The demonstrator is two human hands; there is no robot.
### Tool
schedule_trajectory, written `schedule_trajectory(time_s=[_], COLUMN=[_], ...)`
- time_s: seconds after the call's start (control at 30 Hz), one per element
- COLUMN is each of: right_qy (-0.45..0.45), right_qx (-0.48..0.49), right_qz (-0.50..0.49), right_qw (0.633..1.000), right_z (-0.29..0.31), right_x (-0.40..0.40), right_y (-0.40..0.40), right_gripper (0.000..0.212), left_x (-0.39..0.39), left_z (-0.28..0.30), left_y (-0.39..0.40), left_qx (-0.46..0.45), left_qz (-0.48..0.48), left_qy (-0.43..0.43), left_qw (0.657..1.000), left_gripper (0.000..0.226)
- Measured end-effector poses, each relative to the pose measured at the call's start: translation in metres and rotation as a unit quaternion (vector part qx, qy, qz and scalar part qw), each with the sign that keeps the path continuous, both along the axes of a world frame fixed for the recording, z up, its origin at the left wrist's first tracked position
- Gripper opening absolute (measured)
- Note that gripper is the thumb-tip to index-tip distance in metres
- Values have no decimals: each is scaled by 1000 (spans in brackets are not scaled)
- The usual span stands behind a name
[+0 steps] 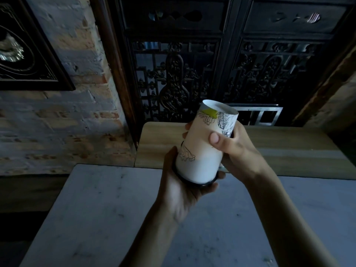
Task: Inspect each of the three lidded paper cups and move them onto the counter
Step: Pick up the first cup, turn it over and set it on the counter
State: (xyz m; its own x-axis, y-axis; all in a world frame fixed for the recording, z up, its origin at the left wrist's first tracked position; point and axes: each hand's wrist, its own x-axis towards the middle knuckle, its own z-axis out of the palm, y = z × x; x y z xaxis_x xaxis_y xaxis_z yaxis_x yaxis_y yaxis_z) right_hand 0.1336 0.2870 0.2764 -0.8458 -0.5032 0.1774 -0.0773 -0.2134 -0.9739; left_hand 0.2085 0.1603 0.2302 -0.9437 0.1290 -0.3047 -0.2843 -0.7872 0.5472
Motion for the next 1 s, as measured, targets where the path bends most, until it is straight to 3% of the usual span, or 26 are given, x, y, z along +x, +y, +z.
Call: schedule_trajectory(time_s=[0.1, 0.27, 0.33, 0.43, 0.6, 0.9, 1.0], right_qy=[1, 42, 33, 9, 9, 32, 30], right_qx=[-11, -19, -29, -46, -47, -42, -46], right_qz=[-40, -116, -108, -48, 0, -88, -96], right_qw=[999, 992, 993, 998, 999, 995, 994], right_z=[-1, -2, 0, 4, 9, 4, 10], right_x=[3, 9, 11, 8, 3, 9, 12], right_y=[-6, -16, -16, -10, -3, -13, -14], right_gripper=[81, 39, 45, 69, 60, 75, 64], left_x=[1, 0, 0, 1, 0, 1, 1], left_z=[1, 11, 11, 9, 8, 9, 11], left_y=[3, 11, 9, 1, -9, 4, 6], left_qx=[-53, -133, -137, -99, -47, -133, -146], left_qz=[44, 146, 138, 71, -30, 78, 93], left_qy=[1, 61, 46, 9, 16, 74, 92], left_qw=[998, 978, 980, 992, 998, 985, 981], left_gripper=[68, 46, 47, 62, 74, 63, 58])
